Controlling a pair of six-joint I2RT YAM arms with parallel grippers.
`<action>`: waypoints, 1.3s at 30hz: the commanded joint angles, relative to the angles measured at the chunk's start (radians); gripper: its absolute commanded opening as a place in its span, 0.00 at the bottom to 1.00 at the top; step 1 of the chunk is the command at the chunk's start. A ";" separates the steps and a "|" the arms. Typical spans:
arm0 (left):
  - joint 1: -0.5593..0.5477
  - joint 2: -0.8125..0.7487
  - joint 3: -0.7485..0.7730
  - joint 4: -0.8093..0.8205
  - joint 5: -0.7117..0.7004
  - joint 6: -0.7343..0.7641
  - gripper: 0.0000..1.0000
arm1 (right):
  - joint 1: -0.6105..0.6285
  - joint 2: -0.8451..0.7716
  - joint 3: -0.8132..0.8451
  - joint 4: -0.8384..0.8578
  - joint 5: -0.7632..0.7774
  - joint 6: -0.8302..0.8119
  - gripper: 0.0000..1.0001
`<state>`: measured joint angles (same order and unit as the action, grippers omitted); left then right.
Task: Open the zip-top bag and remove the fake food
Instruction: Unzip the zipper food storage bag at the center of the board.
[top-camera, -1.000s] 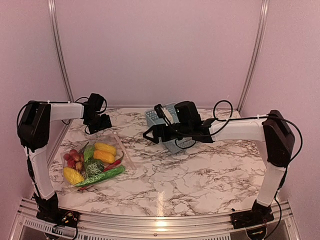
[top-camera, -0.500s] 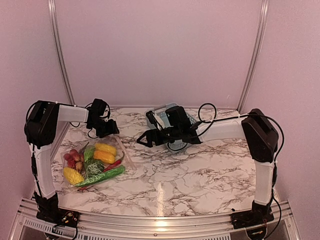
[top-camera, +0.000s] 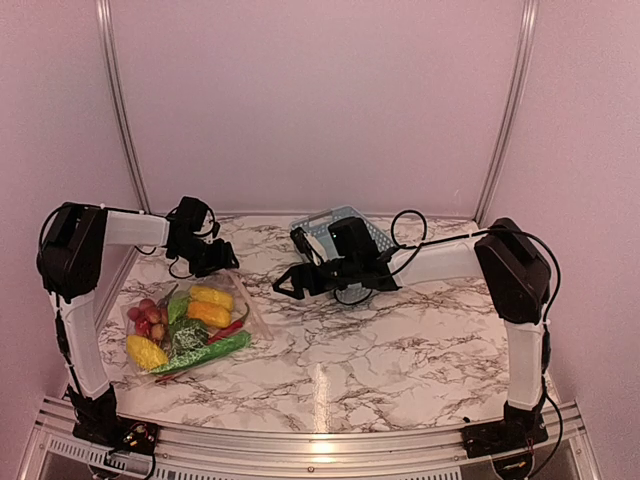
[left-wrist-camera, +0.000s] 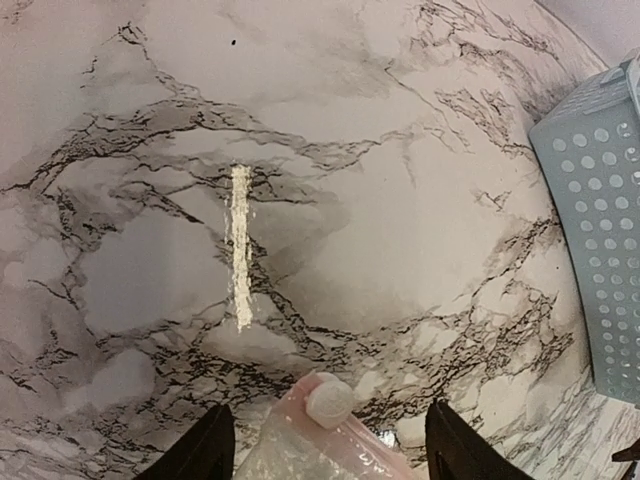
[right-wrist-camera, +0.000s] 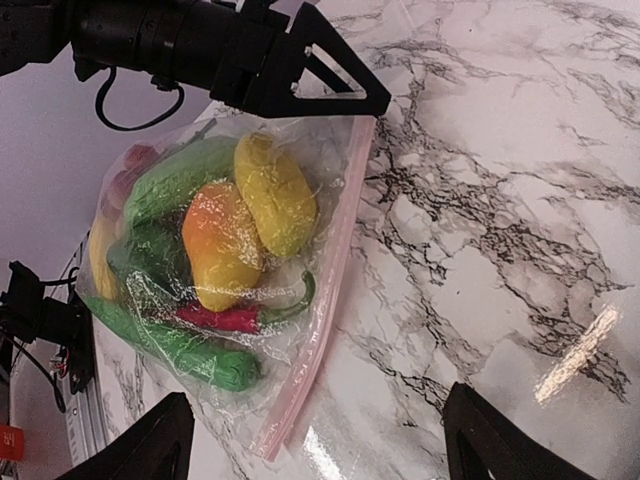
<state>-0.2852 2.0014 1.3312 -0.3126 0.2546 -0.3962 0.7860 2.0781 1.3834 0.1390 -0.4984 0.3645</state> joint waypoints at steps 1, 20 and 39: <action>0.019 -0.052 -0.016 -0.049 -0.021 0.041 0.62 | 0.001 0.017 0.022 0.026 -0.018 -0.011 0.85; 0.023 -0.032 -0.012 -0.129 -0.081 0.088 0.48 | 0.001 0.009 0.008 0.023 -0.017 -0.019 0.84; 0.007 -0.033 -0.039 -0.092 -0.019 0.072 0.04 | 0.001 0.022 0.022 0.013 -0.016 -0.019 0.84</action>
<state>-0.2676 1.9583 1.3048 -0.4202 0.2134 -0.3244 0.7864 2.0781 1.3834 0.1432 -0.5117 0.3607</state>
